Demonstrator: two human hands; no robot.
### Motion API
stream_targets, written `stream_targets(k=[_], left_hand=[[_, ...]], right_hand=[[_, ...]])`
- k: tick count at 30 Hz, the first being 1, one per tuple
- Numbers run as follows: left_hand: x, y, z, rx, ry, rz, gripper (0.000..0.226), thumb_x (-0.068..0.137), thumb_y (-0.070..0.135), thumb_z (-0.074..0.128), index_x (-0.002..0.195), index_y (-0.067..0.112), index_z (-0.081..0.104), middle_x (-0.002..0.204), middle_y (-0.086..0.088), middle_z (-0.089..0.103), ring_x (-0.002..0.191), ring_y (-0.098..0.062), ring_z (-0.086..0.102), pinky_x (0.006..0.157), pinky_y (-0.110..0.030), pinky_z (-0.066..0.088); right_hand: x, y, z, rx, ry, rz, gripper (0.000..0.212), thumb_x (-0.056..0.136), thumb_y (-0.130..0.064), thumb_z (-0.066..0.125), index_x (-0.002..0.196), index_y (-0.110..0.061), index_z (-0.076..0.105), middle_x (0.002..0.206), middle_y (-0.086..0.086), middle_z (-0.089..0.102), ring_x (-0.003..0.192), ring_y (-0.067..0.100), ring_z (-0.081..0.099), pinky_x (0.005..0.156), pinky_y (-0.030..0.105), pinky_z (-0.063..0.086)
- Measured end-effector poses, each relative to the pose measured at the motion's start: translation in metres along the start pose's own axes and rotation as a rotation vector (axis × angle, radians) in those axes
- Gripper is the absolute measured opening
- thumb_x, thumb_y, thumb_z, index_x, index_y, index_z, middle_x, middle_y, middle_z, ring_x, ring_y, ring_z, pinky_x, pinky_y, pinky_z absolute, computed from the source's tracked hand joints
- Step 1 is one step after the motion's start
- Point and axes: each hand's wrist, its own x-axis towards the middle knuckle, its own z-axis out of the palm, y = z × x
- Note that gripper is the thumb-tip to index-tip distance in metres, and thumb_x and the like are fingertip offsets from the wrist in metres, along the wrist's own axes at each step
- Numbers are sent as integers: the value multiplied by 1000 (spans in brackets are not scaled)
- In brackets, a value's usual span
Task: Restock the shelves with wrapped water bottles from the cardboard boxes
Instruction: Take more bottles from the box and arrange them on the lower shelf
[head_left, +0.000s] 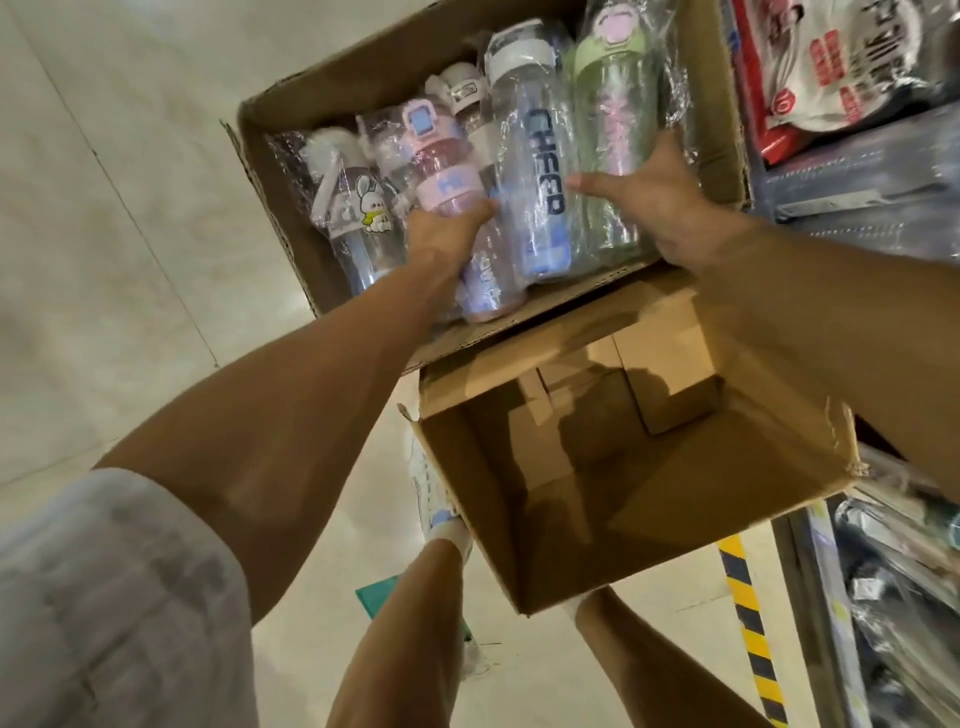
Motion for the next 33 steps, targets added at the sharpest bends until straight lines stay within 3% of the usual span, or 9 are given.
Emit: stream_targets(k=[5,8,13,16,18,20,24,29,33], left_hand=[[-38,2,-31,-96,-25,-24,69,83,28,84,138,16,45,114,-6,72,90,-22,77,73,-44,65],[-78,10,-54,-160,-81,-29,60,87,26,80,137,18,47,122,-9,70,103,-27,74,86,-54,62],[-182,42,-77,-209,-225,69,66,74,25,84,133,14,54,130,-18,67,115,-36,70,97,-61,56],[-263,67,-77,-138,-233,175,56,73,25,81,124,12,62,117,-15,72,109,-35,72,98,-62,56],[-321,88,-75,-113,-227,245,46,74,26,79,117,13,67,107,-11,75,105,-34,73,97,-62,56],[-386,108,-68,-88,-258,314,56,71,30,81,121,9,67,107,-12,75,104,-34,73,97,-61,56],[-515,145,-52,-21,-310,430,59,72,34,85,124,12,66,111,-11,77,103,-32,75,96,-60,57],[-662,163,-35,34,-416,586,42,78,30,80,117,18,70,112,-12,77,105,-33,74,97,-60,57],[-753,166,-29,114,-591,696,37,85,27,74,120,14,70,110,-11,76,105,-33,73,96,-56,57]], right_hand=[[-64,-21,-2,185,-22,-27,115,60,-63,92,153,-22,38,144,-7,54,129,14,54,108,40,49],[-114,-24,-8,320,-40,-16,92,78,-44,88,153,-26,38,131,-15,57,114,2,58,90,25,49],[-224,-47,-44,544,-56,1,63,83,-34,86,136,-33,51,123,-9,70,106,5,70,88,32,61],[-304,-64,-79,635,5,-22,76,73,-43,92,139,-30,56,127,-5,71,112,13,71,95,43,59],[-361,-79,-112,654,55,-92,75,79,-34,88,144,-24,54,126,-6,71,106,6,71,86,28,58],[-420,-89,-149,708,66,-144,70,86,-18,83,148,-21,51,128,-8,69,106,2,70,85,23,58],[-523,-104,-218,778,87,-214,73,71,-28,93,133,-43,56,129,-11,71,112,7,70,89,33,59],[-630,-117,-281,794,193,-351,67,79,-17,87,138,-27,57,117,-3,76,109,22,74,87,43,62],[-717,-115,-316,878,264,-481,68,82,-1,80,139,-27,52,121,-7,75,113,17,72,88,31,58]])
